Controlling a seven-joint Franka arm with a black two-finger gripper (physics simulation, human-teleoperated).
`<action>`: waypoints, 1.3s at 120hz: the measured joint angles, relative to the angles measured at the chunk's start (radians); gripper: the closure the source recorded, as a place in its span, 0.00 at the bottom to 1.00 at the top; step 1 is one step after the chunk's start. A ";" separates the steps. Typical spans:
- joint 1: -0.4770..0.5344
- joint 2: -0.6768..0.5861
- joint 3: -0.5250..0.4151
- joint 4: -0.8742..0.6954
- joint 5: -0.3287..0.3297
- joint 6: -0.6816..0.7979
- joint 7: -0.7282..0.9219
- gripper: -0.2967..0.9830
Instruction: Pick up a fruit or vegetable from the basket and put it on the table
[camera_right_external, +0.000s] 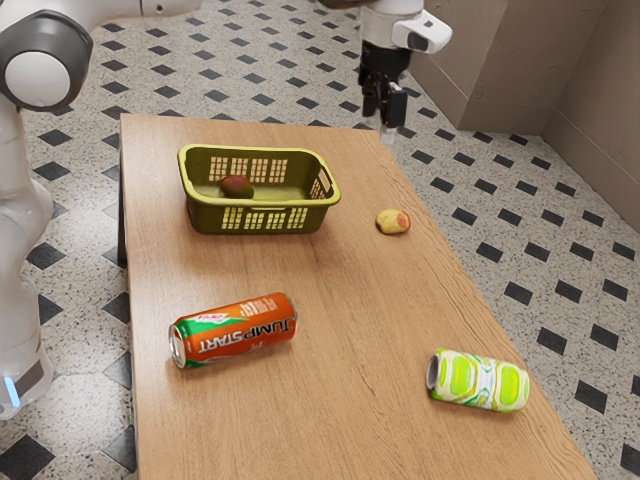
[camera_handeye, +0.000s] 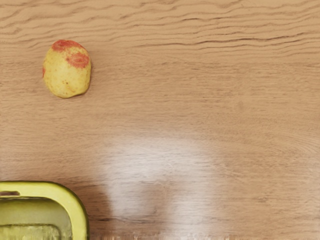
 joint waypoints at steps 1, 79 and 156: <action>0.000 0.000 0.001 0.000 0.000 -0.003 -0.008 0.23; 0.045 0.059 0.087 -0.079 -0.029 -0.087 -0.911 0.23; 0.055 -0.293 0.159 -0.567 0.143 0.202 -1.306 0.24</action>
